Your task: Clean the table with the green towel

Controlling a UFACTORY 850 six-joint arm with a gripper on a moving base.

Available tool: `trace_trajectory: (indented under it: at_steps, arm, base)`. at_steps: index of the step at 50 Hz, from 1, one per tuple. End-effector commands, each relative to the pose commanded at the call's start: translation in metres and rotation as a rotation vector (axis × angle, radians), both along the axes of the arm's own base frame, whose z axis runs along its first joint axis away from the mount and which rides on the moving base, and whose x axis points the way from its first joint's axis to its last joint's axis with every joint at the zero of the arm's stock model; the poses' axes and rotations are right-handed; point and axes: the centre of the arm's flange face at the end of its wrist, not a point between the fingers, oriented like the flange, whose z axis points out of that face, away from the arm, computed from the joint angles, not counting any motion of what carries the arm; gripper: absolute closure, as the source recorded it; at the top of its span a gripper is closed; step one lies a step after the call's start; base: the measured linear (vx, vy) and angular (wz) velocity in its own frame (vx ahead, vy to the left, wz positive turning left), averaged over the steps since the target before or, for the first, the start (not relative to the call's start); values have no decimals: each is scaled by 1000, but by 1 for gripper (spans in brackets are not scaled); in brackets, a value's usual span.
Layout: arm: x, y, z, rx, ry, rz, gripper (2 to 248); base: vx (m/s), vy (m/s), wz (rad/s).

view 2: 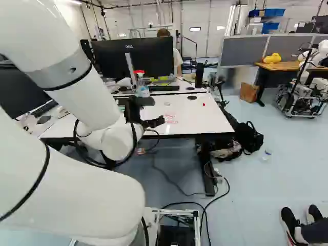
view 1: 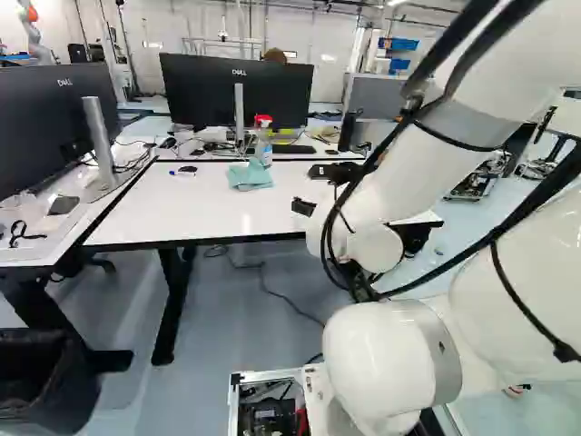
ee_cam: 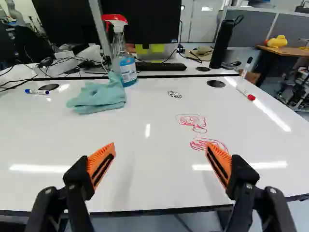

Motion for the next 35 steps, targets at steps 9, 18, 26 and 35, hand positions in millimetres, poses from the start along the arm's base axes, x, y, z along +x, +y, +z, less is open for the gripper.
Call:
trace_trajectory:
  at_steps: [9,18,26,35]
  arm:
    - [0,0,0,0,0,0,3]
    - [4,0,4,0,-10,1,3]
    - [17,2,12,0,-26,6,3]
    - [35,6,22,0,-46,19,3]
  base:
    - [0,0,0]
    - [0,0,0]
    - [0,0,0]
    - [0,0,0]
